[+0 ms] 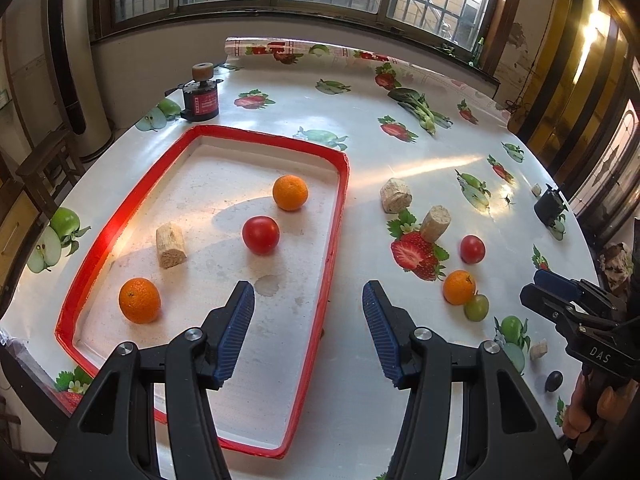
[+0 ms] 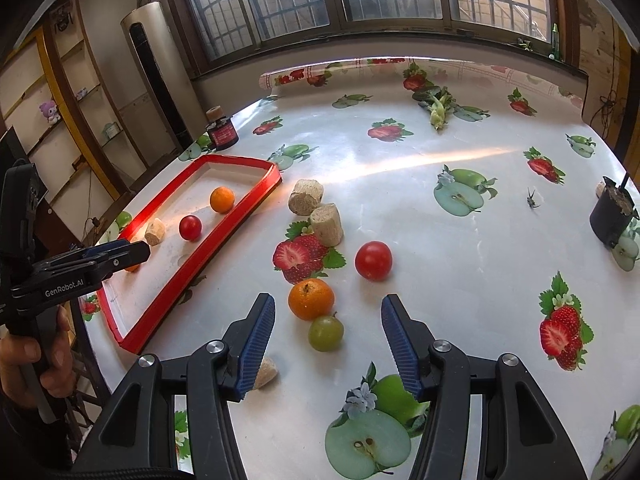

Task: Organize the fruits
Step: 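Grasp another beige block with the left gripper while the right gripper grasps a beige block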

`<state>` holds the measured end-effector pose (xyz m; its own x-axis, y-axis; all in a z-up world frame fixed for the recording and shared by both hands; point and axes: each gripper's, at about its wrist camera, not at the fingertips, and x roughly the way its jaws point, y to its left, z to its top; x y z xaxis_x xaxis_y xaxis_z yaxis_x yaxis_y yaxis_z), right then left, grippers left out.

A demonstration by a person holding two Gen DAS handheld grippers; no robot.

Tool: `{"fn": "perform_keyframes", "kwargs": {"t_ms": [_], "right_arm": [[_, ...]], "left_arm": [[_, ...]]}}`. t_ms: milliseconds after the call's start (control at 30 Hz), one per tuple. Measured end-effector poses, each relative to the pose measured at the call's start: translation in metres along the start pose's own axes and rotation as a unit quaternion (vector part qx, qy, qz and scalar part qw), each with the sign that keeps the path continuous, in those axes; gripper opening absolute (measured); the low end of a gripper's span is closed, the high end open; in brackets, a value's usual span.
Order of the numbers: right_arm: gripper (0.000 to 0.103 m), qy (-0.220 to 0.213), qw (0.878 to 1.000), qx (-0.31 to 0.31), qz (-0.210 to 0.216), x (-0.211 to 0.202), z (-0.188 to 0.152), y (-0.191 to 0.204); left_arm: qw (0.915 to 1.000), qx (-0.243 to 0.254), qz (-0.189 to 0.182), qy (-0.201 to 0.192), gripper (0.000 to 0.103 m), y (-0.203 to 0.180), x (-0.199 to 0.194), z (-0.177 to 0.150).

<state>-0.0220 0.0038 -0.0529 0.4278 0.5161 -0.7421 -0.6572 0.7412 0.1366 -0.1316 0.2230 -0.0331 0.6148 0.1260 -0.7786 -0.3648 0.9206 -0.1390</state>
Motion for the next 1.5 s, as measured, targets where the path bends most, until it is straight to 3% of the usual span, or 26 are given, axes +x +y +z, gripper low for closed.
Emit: {"fn": "perform_keyframes", "kwargs": {"t_ms": [200, 333, 667, 933, 1267, 1400, 1500], "right_arm": [[0.058, -0.004, 1.0, 0.011, -0.011, -0.011, -0.009, -0.011], [0.058, -0.005, 1.0, 0.02, -0.023, -0.02, -0.017, -0.021], [0.058, -0.008, 0.997, 0.054, -0.056, -0.048, -0.055, -0.048], [0.058, 0.028, 0.994, 0.069, -0.074, -0.038, -0.089, -0.063], [0.057, 0.05, 0.995, 0.047, -0.07, -0.017, -0.086, -0.054], [0.044, 0.055, 0.994, 0.037, -0.083, -0.011, -0.085, -0.051], [0.029, 0.056, 0.994, 0.034, -0.088, -0.01, -0.084, -0.053]], "left_arm": [[0.9998, 0.015, -0.016, 0.004, 0.055, -0.019, -0.001, -0.006], [0.9991, 0.029, -0.031, 0.005, 0.064, -0.035, -0.002, -0.013], [0.9952, 0.068, -0.066, 0.027, 0.065, -0.073, 0.007, -0.029], [0.9902, 0.1, -0.08, 0.056, 0.065, -0.099, 0.02, -0.05], [0.9874, 0.105, -0.09, 0.077, 0.065, -0.105, 0.035, -0.055], [0.9866, 0.11, -0.088, 0.082, 0.064, -0.107, 0.045, -0.057], [0.9859, 0.122, -0.085, 0.077, 0.051, -0.11, 0.048, -0.057]]}}
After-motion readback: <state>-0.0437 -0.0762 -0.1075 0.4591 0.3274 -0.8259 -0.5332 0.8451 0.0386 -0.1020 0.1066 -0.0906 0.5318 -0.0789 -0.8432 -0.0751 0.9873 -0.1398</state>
